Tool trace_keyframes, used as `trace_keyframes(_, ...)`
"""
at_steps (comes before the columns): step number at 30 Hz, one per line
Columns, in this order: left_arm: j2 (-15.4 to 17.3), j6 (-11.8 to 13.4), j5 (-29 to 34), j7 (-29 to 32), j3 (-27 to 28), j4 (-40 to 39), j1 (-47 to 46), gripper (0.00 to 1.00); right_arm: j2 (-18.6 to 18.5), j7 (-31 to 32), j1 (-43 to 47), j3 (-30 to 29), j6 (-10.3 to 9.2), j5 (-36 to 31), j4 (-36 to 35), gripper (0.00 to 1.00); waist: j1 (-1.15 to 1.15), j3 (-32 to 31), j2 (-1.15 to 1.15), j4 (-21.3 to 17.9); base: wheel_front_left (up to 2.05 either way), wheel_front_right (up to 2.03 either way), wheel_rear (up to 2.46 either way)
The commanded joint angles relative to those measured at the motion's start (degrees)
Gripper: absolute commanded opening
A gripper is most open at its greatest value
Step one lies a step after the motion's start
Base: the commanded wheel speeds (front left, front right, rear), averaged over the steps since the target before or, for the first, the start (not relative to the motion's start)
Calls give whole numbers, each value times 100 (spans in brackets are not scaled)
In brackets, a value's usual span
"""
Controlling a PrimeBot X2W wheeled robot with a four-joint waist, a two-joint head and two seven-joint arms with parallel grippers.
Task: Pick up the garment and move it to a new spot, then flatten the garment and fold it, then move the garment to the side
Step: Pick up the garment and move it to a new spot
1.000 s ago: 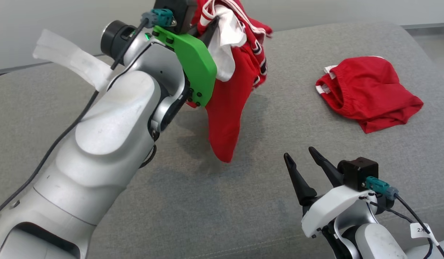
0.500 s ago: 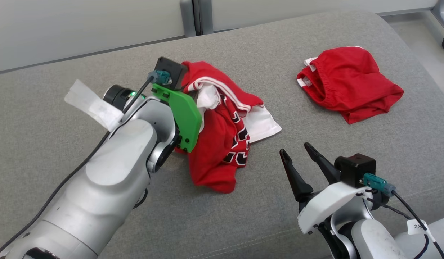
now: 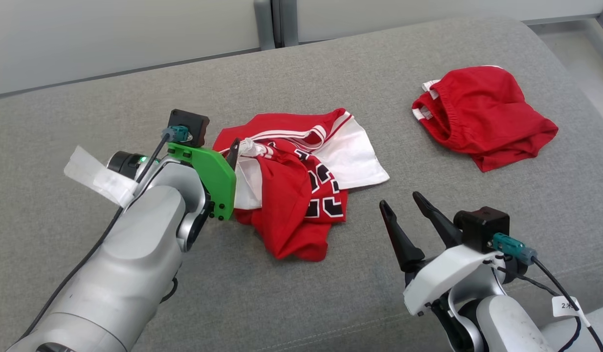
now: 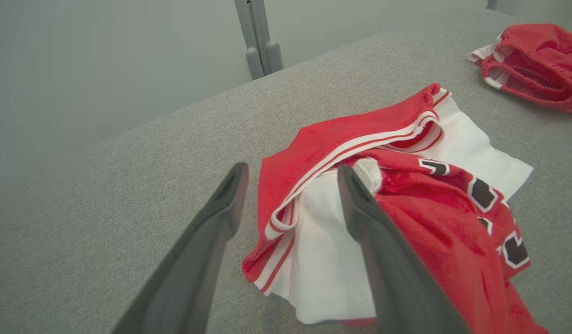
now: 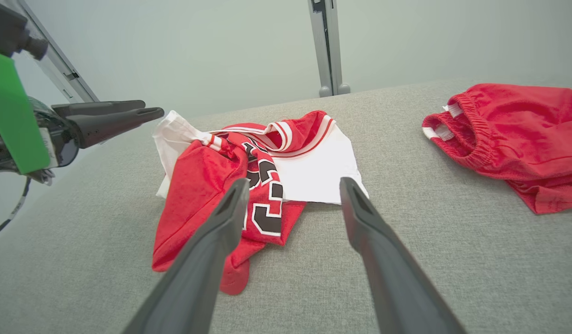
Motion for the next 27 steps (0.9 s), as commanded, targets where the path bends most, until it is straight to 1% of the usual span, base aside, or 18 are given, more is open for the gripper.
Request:
trace_keyframes(1, -20, -23, -22, -49, 33, 37, 34, 100, -5, -15, 41, -7, 0, -24, 15, 100, 0, -32, 0, 54, 0, 0, 0)
trace_keyframes(7, -53, -99, -132, -266, 99, 221, 49, 100, -5, 21, 116, -21, 0, -40, 5, 100, 0, -129, 0, 235, 0, 0, 0)
trace_keyframes(13, -86, -201, -235, -346, 109, 200, 199, 100, -7, 57, 221, -83, 0, -54, -4, 100, 0, -258, 0, 404, 0, 0, 0)
trace_keyframes(19, -103, -232, -382, -375, 118, -56, 555, 100, -6, 115, 310, -99, 0, -82, -53, 100, 0, -371, 0, 512, 0, 0, 0)
trace_keyframes(27, -100, -145, -564, -325, 47, -625, 1215, 100, -6, 177, 416, -106, 0, -110, -116, 100, 0, -454, 0, 583, 0, 0, 0)
